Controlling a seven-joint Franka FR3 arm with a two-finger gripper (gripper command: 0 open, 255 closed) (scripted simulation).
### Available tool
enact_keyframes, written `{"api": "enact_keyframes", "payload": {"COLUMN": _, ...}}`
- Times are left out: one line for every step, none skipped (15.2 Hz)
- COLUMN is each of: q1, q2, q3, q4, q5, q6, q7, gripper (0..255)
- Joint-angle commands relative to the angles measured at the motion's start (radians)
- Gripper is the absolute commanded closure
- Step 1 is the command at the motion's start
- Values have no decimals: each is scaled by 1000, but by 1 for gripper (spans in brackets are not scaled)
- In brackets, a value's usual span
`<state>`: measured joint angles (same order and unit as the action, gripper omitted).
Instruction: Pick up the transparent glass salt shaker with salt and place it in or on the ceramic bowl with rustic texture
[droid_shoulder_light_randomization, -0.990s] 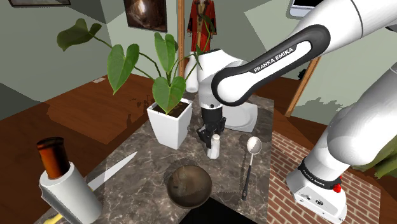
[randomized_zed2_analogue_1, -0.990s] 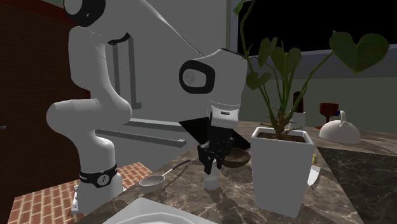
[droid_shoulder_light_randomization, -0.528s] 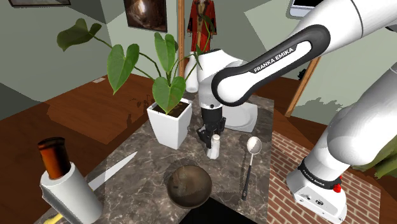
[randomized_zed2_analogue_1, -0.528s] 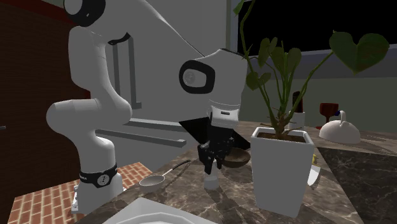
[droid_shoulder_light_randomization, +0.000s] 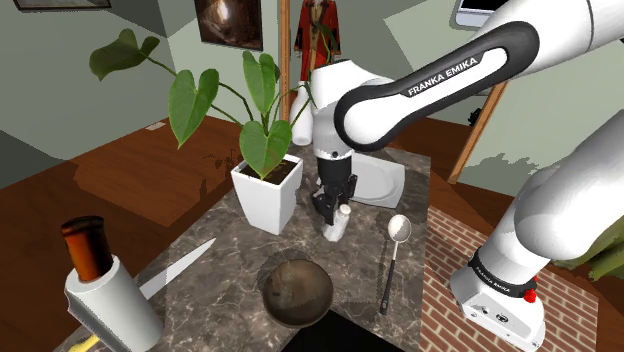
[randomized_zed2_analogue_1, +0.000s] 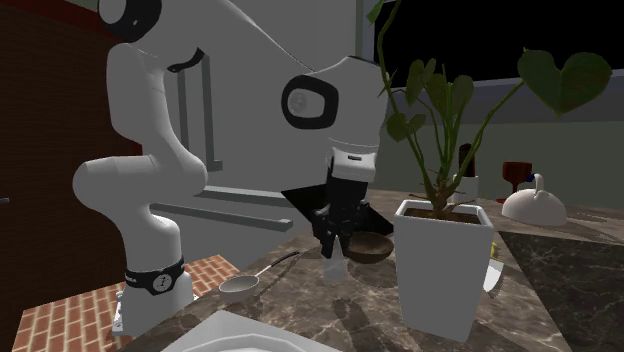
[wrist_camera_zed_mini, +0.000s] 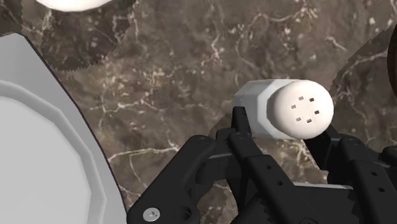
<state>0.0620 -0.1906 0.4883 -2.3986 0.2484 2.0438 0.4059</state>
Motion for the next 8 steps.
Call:
{"api": "enact_keyframes", "payload": {"q1": -1, "q2": -17, "q3": -5, "q4": 14, "q5": 2, "q6": -31, "q7": -3, "gripper": 255}}
{"api": "enact_keyframes", "payload": {"q1": -1, "q2": -25, "q3": -7, "q4": 21, "q5": 3, "q6": -46, "q7": -3, "gripper": 255}}
{"api": "enact_keyframes", "payload": {"q1": -1, "q2": -32, "q3": -9, "q4": 29, "q5": 4, "q6": -60, "q7": -4, "gripper": 255}}
{"api": "enact_keyframes", "payload": {"q1": -1, "q2": -39, "q3": -12, "q4": 37, "q5": 5, "q6": -75, "q7": -4, "gripper": 255}}
{"api": "enact_keyframes", "payload": {"q1": -1, "q2": -46, "q3": -14, "q4": 45, "q5": 6, "q6": -90, "q7": -4, "gripper": 255}}
{"api": "enact_keyframes", "payload": {"q1": -1, "q2": -52, "q3": -16, "q4": 53, "q5": 7, "q6": -104, "q7": -4, "gripper": 255}}
{"api": "enact_keyframes", "payload": {"q1": -1, "q2": -59, "q3": -18, "q4": 61, "q5": 7, "q6": -118, "q7": -4, "gripper": 255}}
{"api": "enact_keyframes", "payload": {"q1": -1, "q2": -65, "q3": -20, "q4": 70, "q5": 8, "q6": -133, "q7": -4, "gripper": 255}}
